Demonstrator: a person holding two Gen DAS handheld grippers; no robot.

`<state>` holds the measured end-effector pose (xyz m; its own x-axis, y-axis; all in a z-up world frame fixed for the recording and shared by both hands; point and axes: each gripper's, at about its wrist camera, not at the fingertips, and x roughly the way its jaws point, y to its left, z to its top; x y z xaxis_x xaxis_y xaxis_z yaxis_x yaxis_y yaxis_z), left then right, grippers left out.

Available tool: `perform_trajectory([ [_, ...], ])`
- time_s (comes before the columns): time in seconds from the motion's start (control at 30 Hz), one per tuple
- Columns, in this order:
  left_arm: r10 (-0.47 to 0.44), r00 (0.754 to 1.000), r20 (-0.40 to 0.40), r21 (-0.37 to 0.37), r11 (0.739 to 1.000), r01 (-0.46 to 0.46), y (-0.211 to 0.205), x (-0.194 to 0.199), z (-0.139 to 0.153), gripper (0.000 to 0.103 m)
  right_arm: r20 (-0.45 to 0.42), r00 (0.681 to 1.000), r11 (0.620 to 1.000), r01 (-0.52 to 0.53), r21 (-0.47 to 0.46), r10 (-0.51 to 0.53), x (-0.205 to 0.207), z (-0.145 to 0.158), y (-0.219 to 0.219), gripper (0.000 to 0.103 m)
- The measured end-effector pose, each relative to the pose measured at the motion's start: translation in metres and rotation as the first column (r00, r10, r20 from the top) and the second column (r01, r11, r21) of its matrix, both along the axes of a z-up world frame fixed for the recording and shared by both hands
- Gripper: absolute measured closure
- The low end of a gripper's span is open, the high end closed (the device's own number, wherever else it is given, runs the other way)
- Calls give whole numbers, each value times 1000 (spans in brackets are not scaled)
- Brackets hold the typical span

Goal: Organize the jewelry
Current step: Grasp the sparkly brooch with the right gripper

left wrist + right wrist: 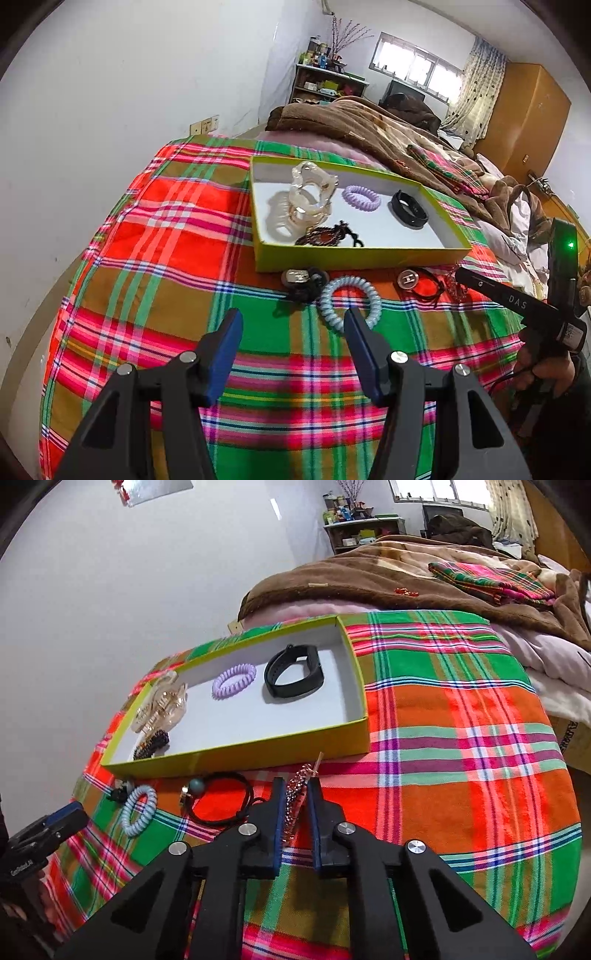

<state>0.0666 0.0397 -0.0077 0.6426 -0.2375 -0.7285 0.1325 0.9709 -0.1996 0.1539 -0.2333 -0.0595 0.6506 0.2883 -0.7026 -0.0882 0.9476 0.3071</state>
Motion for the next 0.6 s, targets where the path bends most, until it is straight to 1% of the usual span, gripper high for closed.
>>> perform_trajectory([
  [0.27, -74, 997, 23, 16, 997, 74, -38, 10, 14, 44, 26, 1000, 1000, 0, 26, -1, -8, 8, -15, 94],
  [0.47, -158, 987, 9, 34, 987, 157, -81, 23, 12, 44, 48, 999, 999, 19, 44, -21, -16, 14, -30, 94],
  [0.53, -164, 986, -18, 36, 986, 164, -93, 31, 8, 44, 56, 998, 999, 31, 44, -33, -20, 16, -37, 94],
  [0.6, -168, 986, -20, 44, 985, 168, -102, 35, 6, 44, 62, 997, 998, 36, 47, -39, -24, 17, -42, 94],
])
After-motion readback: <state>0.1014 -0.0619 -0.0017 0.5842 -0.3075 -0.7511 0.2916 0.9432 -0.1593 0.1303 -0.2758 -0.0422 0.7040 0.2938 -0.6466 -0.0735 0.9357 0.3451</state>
